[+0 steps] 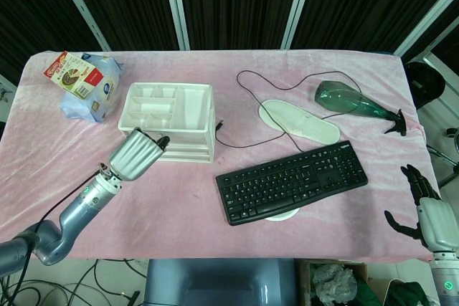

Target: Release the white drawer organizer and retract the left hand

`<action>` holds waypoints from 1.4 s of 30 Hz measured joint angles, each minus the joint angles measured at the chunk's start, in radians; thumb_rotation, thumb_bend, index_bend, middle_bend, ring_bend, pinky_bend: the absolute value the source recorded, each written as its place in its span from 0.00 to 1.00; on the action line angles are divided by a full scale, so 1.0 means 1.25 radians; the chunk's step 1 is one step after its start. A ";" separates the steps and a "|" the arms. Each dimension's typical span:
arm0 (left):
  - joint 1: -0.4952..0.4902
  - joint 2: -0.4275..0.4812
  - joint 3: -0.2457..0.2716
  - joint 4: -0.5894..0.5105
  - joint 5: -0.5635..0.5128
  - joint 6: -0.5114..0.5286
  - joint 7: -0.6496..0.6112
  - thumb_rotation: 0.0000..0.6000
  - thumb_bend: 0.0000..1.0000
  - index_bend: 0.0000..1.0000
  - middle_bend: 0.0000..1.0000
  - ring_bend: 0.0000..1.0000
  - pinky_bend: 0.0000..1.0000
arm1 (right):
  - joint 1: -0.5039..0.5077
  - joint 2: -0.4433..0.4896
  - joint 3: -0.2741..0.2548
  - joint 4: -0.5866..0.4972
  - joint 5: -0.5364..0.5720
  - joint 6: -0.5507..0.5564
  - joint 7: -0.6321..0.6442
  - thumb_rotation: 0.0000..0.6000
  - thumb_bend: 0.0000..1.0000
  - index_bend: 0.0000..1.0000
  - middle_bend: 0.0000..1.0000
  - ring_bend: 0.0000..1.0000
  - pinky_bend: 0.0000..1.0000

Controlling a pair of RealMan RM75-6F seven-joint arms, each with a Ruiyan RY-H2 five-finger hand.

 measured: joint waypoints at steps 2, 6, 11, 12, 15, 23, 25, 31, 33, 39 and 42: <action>0.003 0.001 0.001 0.002 -0.004 0.000 -0.001 1.00 0.24 0.46 1.00 1.00 1.00 | 0.000 0.000 0.000 0.000 -0.001 0.000 0.000 1.00 0.26 0.00 0.00 0.06 0.20; 0.009 0.004 0.005 0.007 -0.008 -0.003 0.002 1.00 0.14 0.43 1.00 1.00 1.00 | 0.000 0.000 0.000 0.000 -0.001 0.001 0.000 1.00 0.26 0.00 0.00 0.06 0.20; 0.012 0.004 0.005 0.008 -0.006 0.005 -0.003 1.00 0.14 0.42 1.00 1.00 1.00 | 0.000 -0.001 0.000 0.001 -0.001 0.002 -0.001 1.00 0.26 0.00 0.00 0.06 0.20; 0.012 0.005 0.004 0.008 -0.005 0.006 -0.004 1.00 0.14 0.42 1.00 1.00 1.00 | 0.000 -0.001 0.000 0.001 -0.001 0.002 -0.001 1.00 0.26 0.00 0.00 0.06 0.20; 0.013 0.005 0.002 0.005 -0.003 0.013 -0.010 1.00 0.14 0.42 1.00 1.00 1.00 | -0.001 -0.001 0.000 0.001 -0.001 0.003 -0.001 1.00 0.26 0.00 0.00 0.06 0.20; 0.042 0.013 0.005 -0.031 0.004 0.069 -0.052 1.00 0.13 0.42 1.00 1.00 1.00 | 0.000 0.000 0.000 0.002 -0.003 0.002 0.000 1.00 0.26 0.00 0.00 0.06 0.20; 0.061 0.017 0.009 -0.048 0.005 0.098 -0.070 1.00 0.13 0.40 1.00 1.00 1.00 | 0.000 0.000 0.000 0.002 -0.004 0.003 0.000 1.00 0.26 0.00 0.00 0.06 0.20; 0.155 0.038 0.038 -0.103 -0.005 0.198 -0.135 1.00 0.12 0.21 0.65 0.75 0.87 | 0.000 -0.001 -0.001 0.004 -0.005 0.002 -0.009 1.00 0.26 0.00 0.00 0.06 0.19; 0.198 0.050 0.057 -0.126 -0.016 0.231 -0.163 1.00 0.12 0.16 0.51 0.64 0.74 | 0.000 0.000 -0.002 0.004 -0.004 0.002 -0.013 1.00 0.26 0.00 0.00 0.06 0.19; 0.321 0.096 0.121 -0.198 -0.086 0.289 -0.237 1.00 0.09 0.00 0.05 0.16 0.26 | 0.000 0.000 -0.003 0.004 -0.003 0.001 -0.026 1.00 0.26 0.00 0.00 0.06 0.18; 0.370 0.129 0.149 -0.238 -0.136 0.298 -0.276 1.00 0.06 0.00 0.00 0.05 0.15 | 0.000 -0.001 -0.003 0.004 -0.006 0.003 -0.031 1.00 0.26 0.00 0.00 0.06 0.18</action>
